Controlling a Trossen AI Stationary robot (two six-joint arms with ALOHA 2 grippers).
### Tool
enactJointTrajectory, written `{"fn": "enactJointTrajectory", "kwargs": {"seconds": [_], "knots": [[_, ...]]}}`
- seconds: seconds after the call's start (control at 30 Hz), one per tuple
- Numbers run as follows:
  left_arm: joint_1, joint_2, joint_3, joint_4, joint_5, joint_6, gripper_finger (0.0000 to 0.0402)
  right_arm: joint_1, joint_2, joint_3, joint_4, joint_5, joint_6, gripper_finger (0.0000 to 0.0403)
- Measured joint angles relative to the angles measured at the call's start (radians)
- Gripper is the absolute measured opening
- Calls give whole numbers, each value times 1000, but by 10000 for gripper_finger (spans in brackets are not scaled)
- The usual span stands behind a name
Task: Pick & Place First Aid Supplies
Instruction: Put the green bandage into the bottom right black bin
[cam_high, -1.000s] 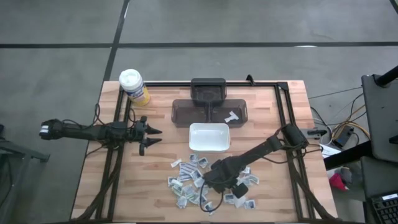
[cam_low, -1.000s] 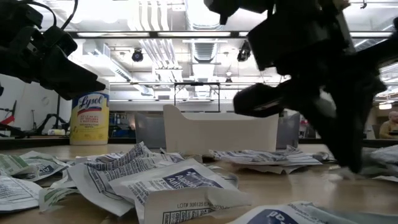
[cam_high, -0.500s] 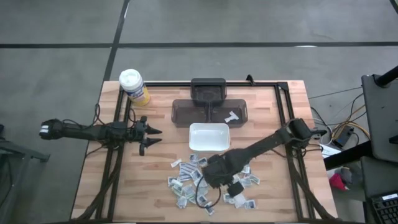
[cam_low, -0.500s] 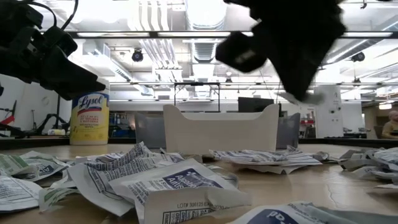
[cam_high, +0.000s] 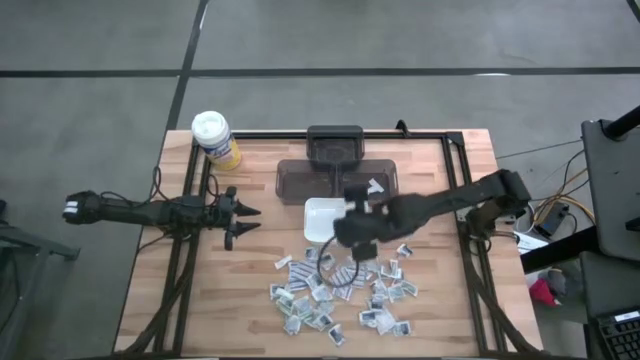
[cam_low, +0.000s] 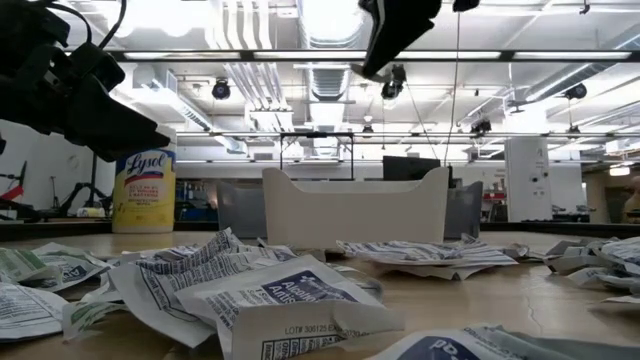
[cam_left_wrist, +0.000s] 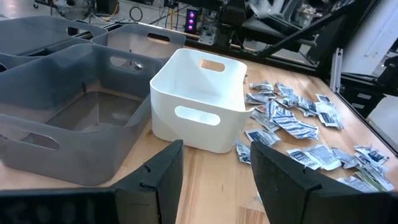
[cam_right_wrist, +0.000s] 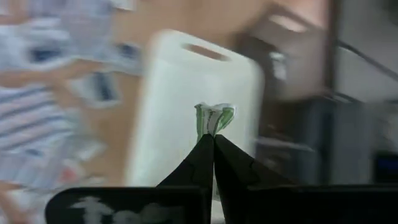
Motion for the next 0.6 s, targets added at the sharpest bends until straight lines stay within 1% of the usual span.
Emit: {"fn": "enactJointTrajectory", "kwargs": {"seconds": [0.17,0.3,0.4,0.6], "knots": [[0,2,0,0,0,0,183,-63,-55,-10,-38,159,-7,8],[0,2,0,0,0,0,183,-123,-75,-27,-44,232,-16,8],[0,2,0,0,0,-1,183,-176,-75,-44,-53,268,-22,8],[0,2,0,1,0,-1,183,-310,-59,-80,-67,267,-31,8]]}}
